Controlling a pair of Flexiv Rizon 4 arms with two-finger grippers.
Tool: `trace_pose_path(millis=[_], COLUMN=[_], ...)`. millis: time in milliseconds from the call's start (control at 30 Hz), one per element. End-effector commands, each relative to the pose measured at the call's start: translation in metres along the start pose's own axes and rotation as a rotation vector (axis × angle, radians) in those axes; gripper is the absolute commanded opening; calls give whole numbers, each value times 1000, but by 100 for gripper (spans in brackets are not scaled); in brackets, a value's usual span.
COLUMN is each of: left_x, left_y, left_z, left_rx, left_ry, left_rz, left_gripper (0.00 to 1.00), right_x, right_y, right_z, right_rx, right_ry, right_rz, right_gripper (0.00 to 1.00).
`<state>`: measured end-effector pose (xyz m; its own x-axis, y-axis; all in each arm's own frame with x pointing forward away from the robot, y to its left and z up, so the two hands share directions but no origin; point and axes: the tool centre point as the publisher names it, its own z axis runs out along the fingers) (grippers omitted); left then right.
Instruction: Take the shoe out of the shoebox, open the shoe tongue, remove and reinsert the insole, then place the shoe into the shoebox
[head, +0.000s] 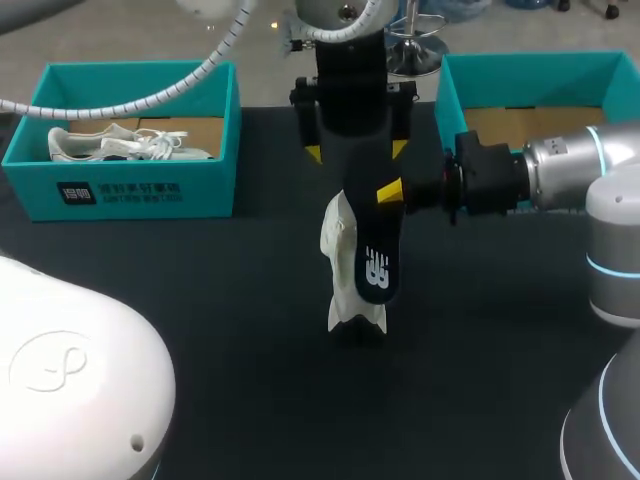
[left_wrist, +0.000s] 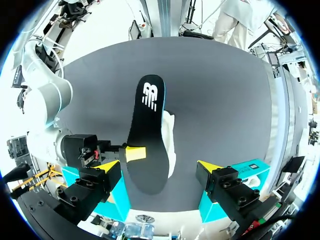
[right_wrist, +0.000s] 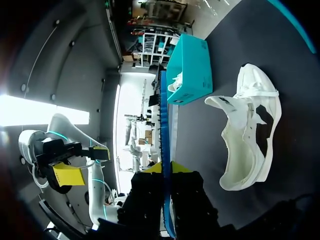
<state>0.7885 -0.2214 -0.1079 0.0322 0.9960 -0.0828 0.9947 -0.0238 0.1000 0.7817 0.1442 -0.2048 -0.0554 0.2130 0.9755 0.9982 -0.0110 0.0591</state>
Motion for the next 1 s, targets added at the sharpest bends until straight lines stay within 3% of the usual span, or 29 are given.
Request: trace_pose_path(millis=[33,633,1000], left_x=[-7,-36,-34], left_y=[3,6,6], left_z=[-2,1,1], left_rx=[-6,-29,-29], left_ry=[38,70,72], left_rz=[44,59,60], left_gripper=[100,100,100], right_x=[-2,-3,-2], right_y=[-3,3,3], right_z=[-1,7,8], right_rx=[-10,-8,-3], right_ry=[4,25,26], right_rz=[0,2,2], right_gripper=[0,0,0])
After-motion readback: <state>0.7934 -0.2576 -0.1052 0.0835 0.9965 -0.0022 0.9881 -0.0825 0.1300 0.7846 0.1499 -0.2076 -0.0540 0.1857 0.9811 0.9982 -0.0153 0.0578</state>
